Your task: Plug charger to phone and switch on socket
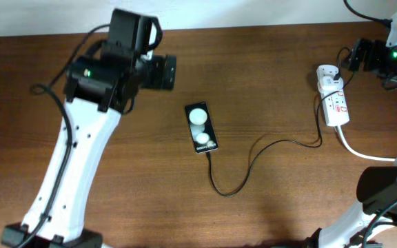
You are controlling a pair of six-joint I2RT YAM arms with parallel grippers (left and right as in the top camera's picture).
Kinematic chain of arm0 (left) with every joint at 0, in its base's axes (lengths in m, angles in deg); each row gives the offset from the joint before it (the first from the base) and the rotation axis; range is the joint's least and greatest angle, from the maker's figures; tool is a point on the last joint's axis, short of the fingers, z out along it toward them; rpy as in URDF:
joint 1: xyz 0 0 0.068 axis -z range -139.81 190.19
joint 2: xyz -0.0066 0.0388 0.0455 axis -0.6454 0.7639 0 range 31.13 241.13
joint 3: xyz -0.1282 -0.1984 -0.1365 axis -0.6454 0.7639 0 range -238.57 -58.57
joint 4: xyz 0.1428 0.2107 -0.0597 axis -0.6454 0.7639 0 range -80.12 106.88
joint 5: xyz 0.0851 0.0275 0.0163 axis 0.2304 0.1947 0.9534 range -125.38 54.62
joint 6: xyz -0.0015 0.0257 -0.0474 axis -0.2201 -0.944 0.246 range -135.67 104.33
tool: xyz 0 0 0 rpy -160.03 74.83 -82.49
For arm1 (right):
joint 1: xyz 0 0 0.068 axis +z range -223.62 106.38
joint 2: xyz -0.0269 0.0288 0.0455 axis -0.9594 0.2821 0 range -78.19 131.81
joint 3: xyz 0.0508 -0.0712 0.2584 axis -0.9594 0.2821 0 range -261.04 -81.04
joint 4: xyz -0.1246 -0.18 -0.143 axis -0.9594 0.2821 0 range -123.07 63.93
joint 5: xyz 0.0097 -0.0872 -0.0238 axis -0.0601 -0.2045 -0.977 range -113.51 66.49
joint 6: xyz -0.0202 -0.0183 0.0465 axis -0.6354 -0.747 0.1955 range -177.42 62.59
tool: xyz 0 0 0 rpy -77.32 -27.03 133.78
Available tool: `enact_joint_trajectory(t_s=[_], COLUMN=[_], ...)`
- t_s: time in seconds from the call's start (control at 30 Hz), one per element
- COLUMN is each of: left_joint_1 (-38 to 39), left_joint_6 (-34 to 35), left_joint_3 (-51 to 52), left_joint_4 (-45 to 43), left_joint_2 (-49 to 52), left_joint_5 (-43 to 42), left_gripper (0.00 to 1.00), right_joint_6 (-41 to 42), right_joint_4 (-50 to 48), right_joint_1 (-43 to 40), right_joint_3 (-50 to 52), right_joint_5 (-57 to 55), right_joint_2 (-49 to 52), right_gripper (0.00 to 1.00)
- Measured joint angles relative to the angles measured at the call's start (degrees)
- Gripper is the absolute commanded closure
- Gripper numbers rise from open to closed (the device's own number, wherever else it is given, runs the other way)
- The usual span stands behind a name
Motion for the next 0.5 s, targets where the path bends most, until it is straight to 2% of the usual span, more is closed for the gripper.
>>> enact_joint_trajectory(t_s=[0.13, 0.17, 0.3, 0.4, 0.5], left_joint_1=[-1.33, -1.70, -3.54, -3.54, -3.56], left_joint_6=[0.00, -0.02, -2.45, -4.50, -5.14], left_joint_3=[25.27, 27.65, 50.18, 66.84, 84.56], left_joint_4=[-14.82, -17.00, -37.38, -57.99, -83.36], left_joint_2=[-14.88, -16.57, -31.30, -41.53, -49.66], left_joint_5=[0.39, 0.37, 0.55, 0.55, 0.57], left_gripper=[0.01, 0.01, 0.01, 0.01, 0.01], right_joint_6=[0.02, 0.02, 0.02, 0.00, 0.02], right_joint_4=[0.02, 0.07, -0.02, 0.00, -0.04], right_joint_1=[0.00, 0.00, 0.00, 0.00, 0.00], right_joint_3=[0.00, 0.00, 0.00, 0.00, 0.00], right_joint_5=[0.00, 0.02, 0.00, -0.02, 0.00], right_joint_2=[0.00, 0.00, 0.00, 0.00, 0.00], right_gripper=[0.01, 0.01, 0.01, 0.01, 0.01])
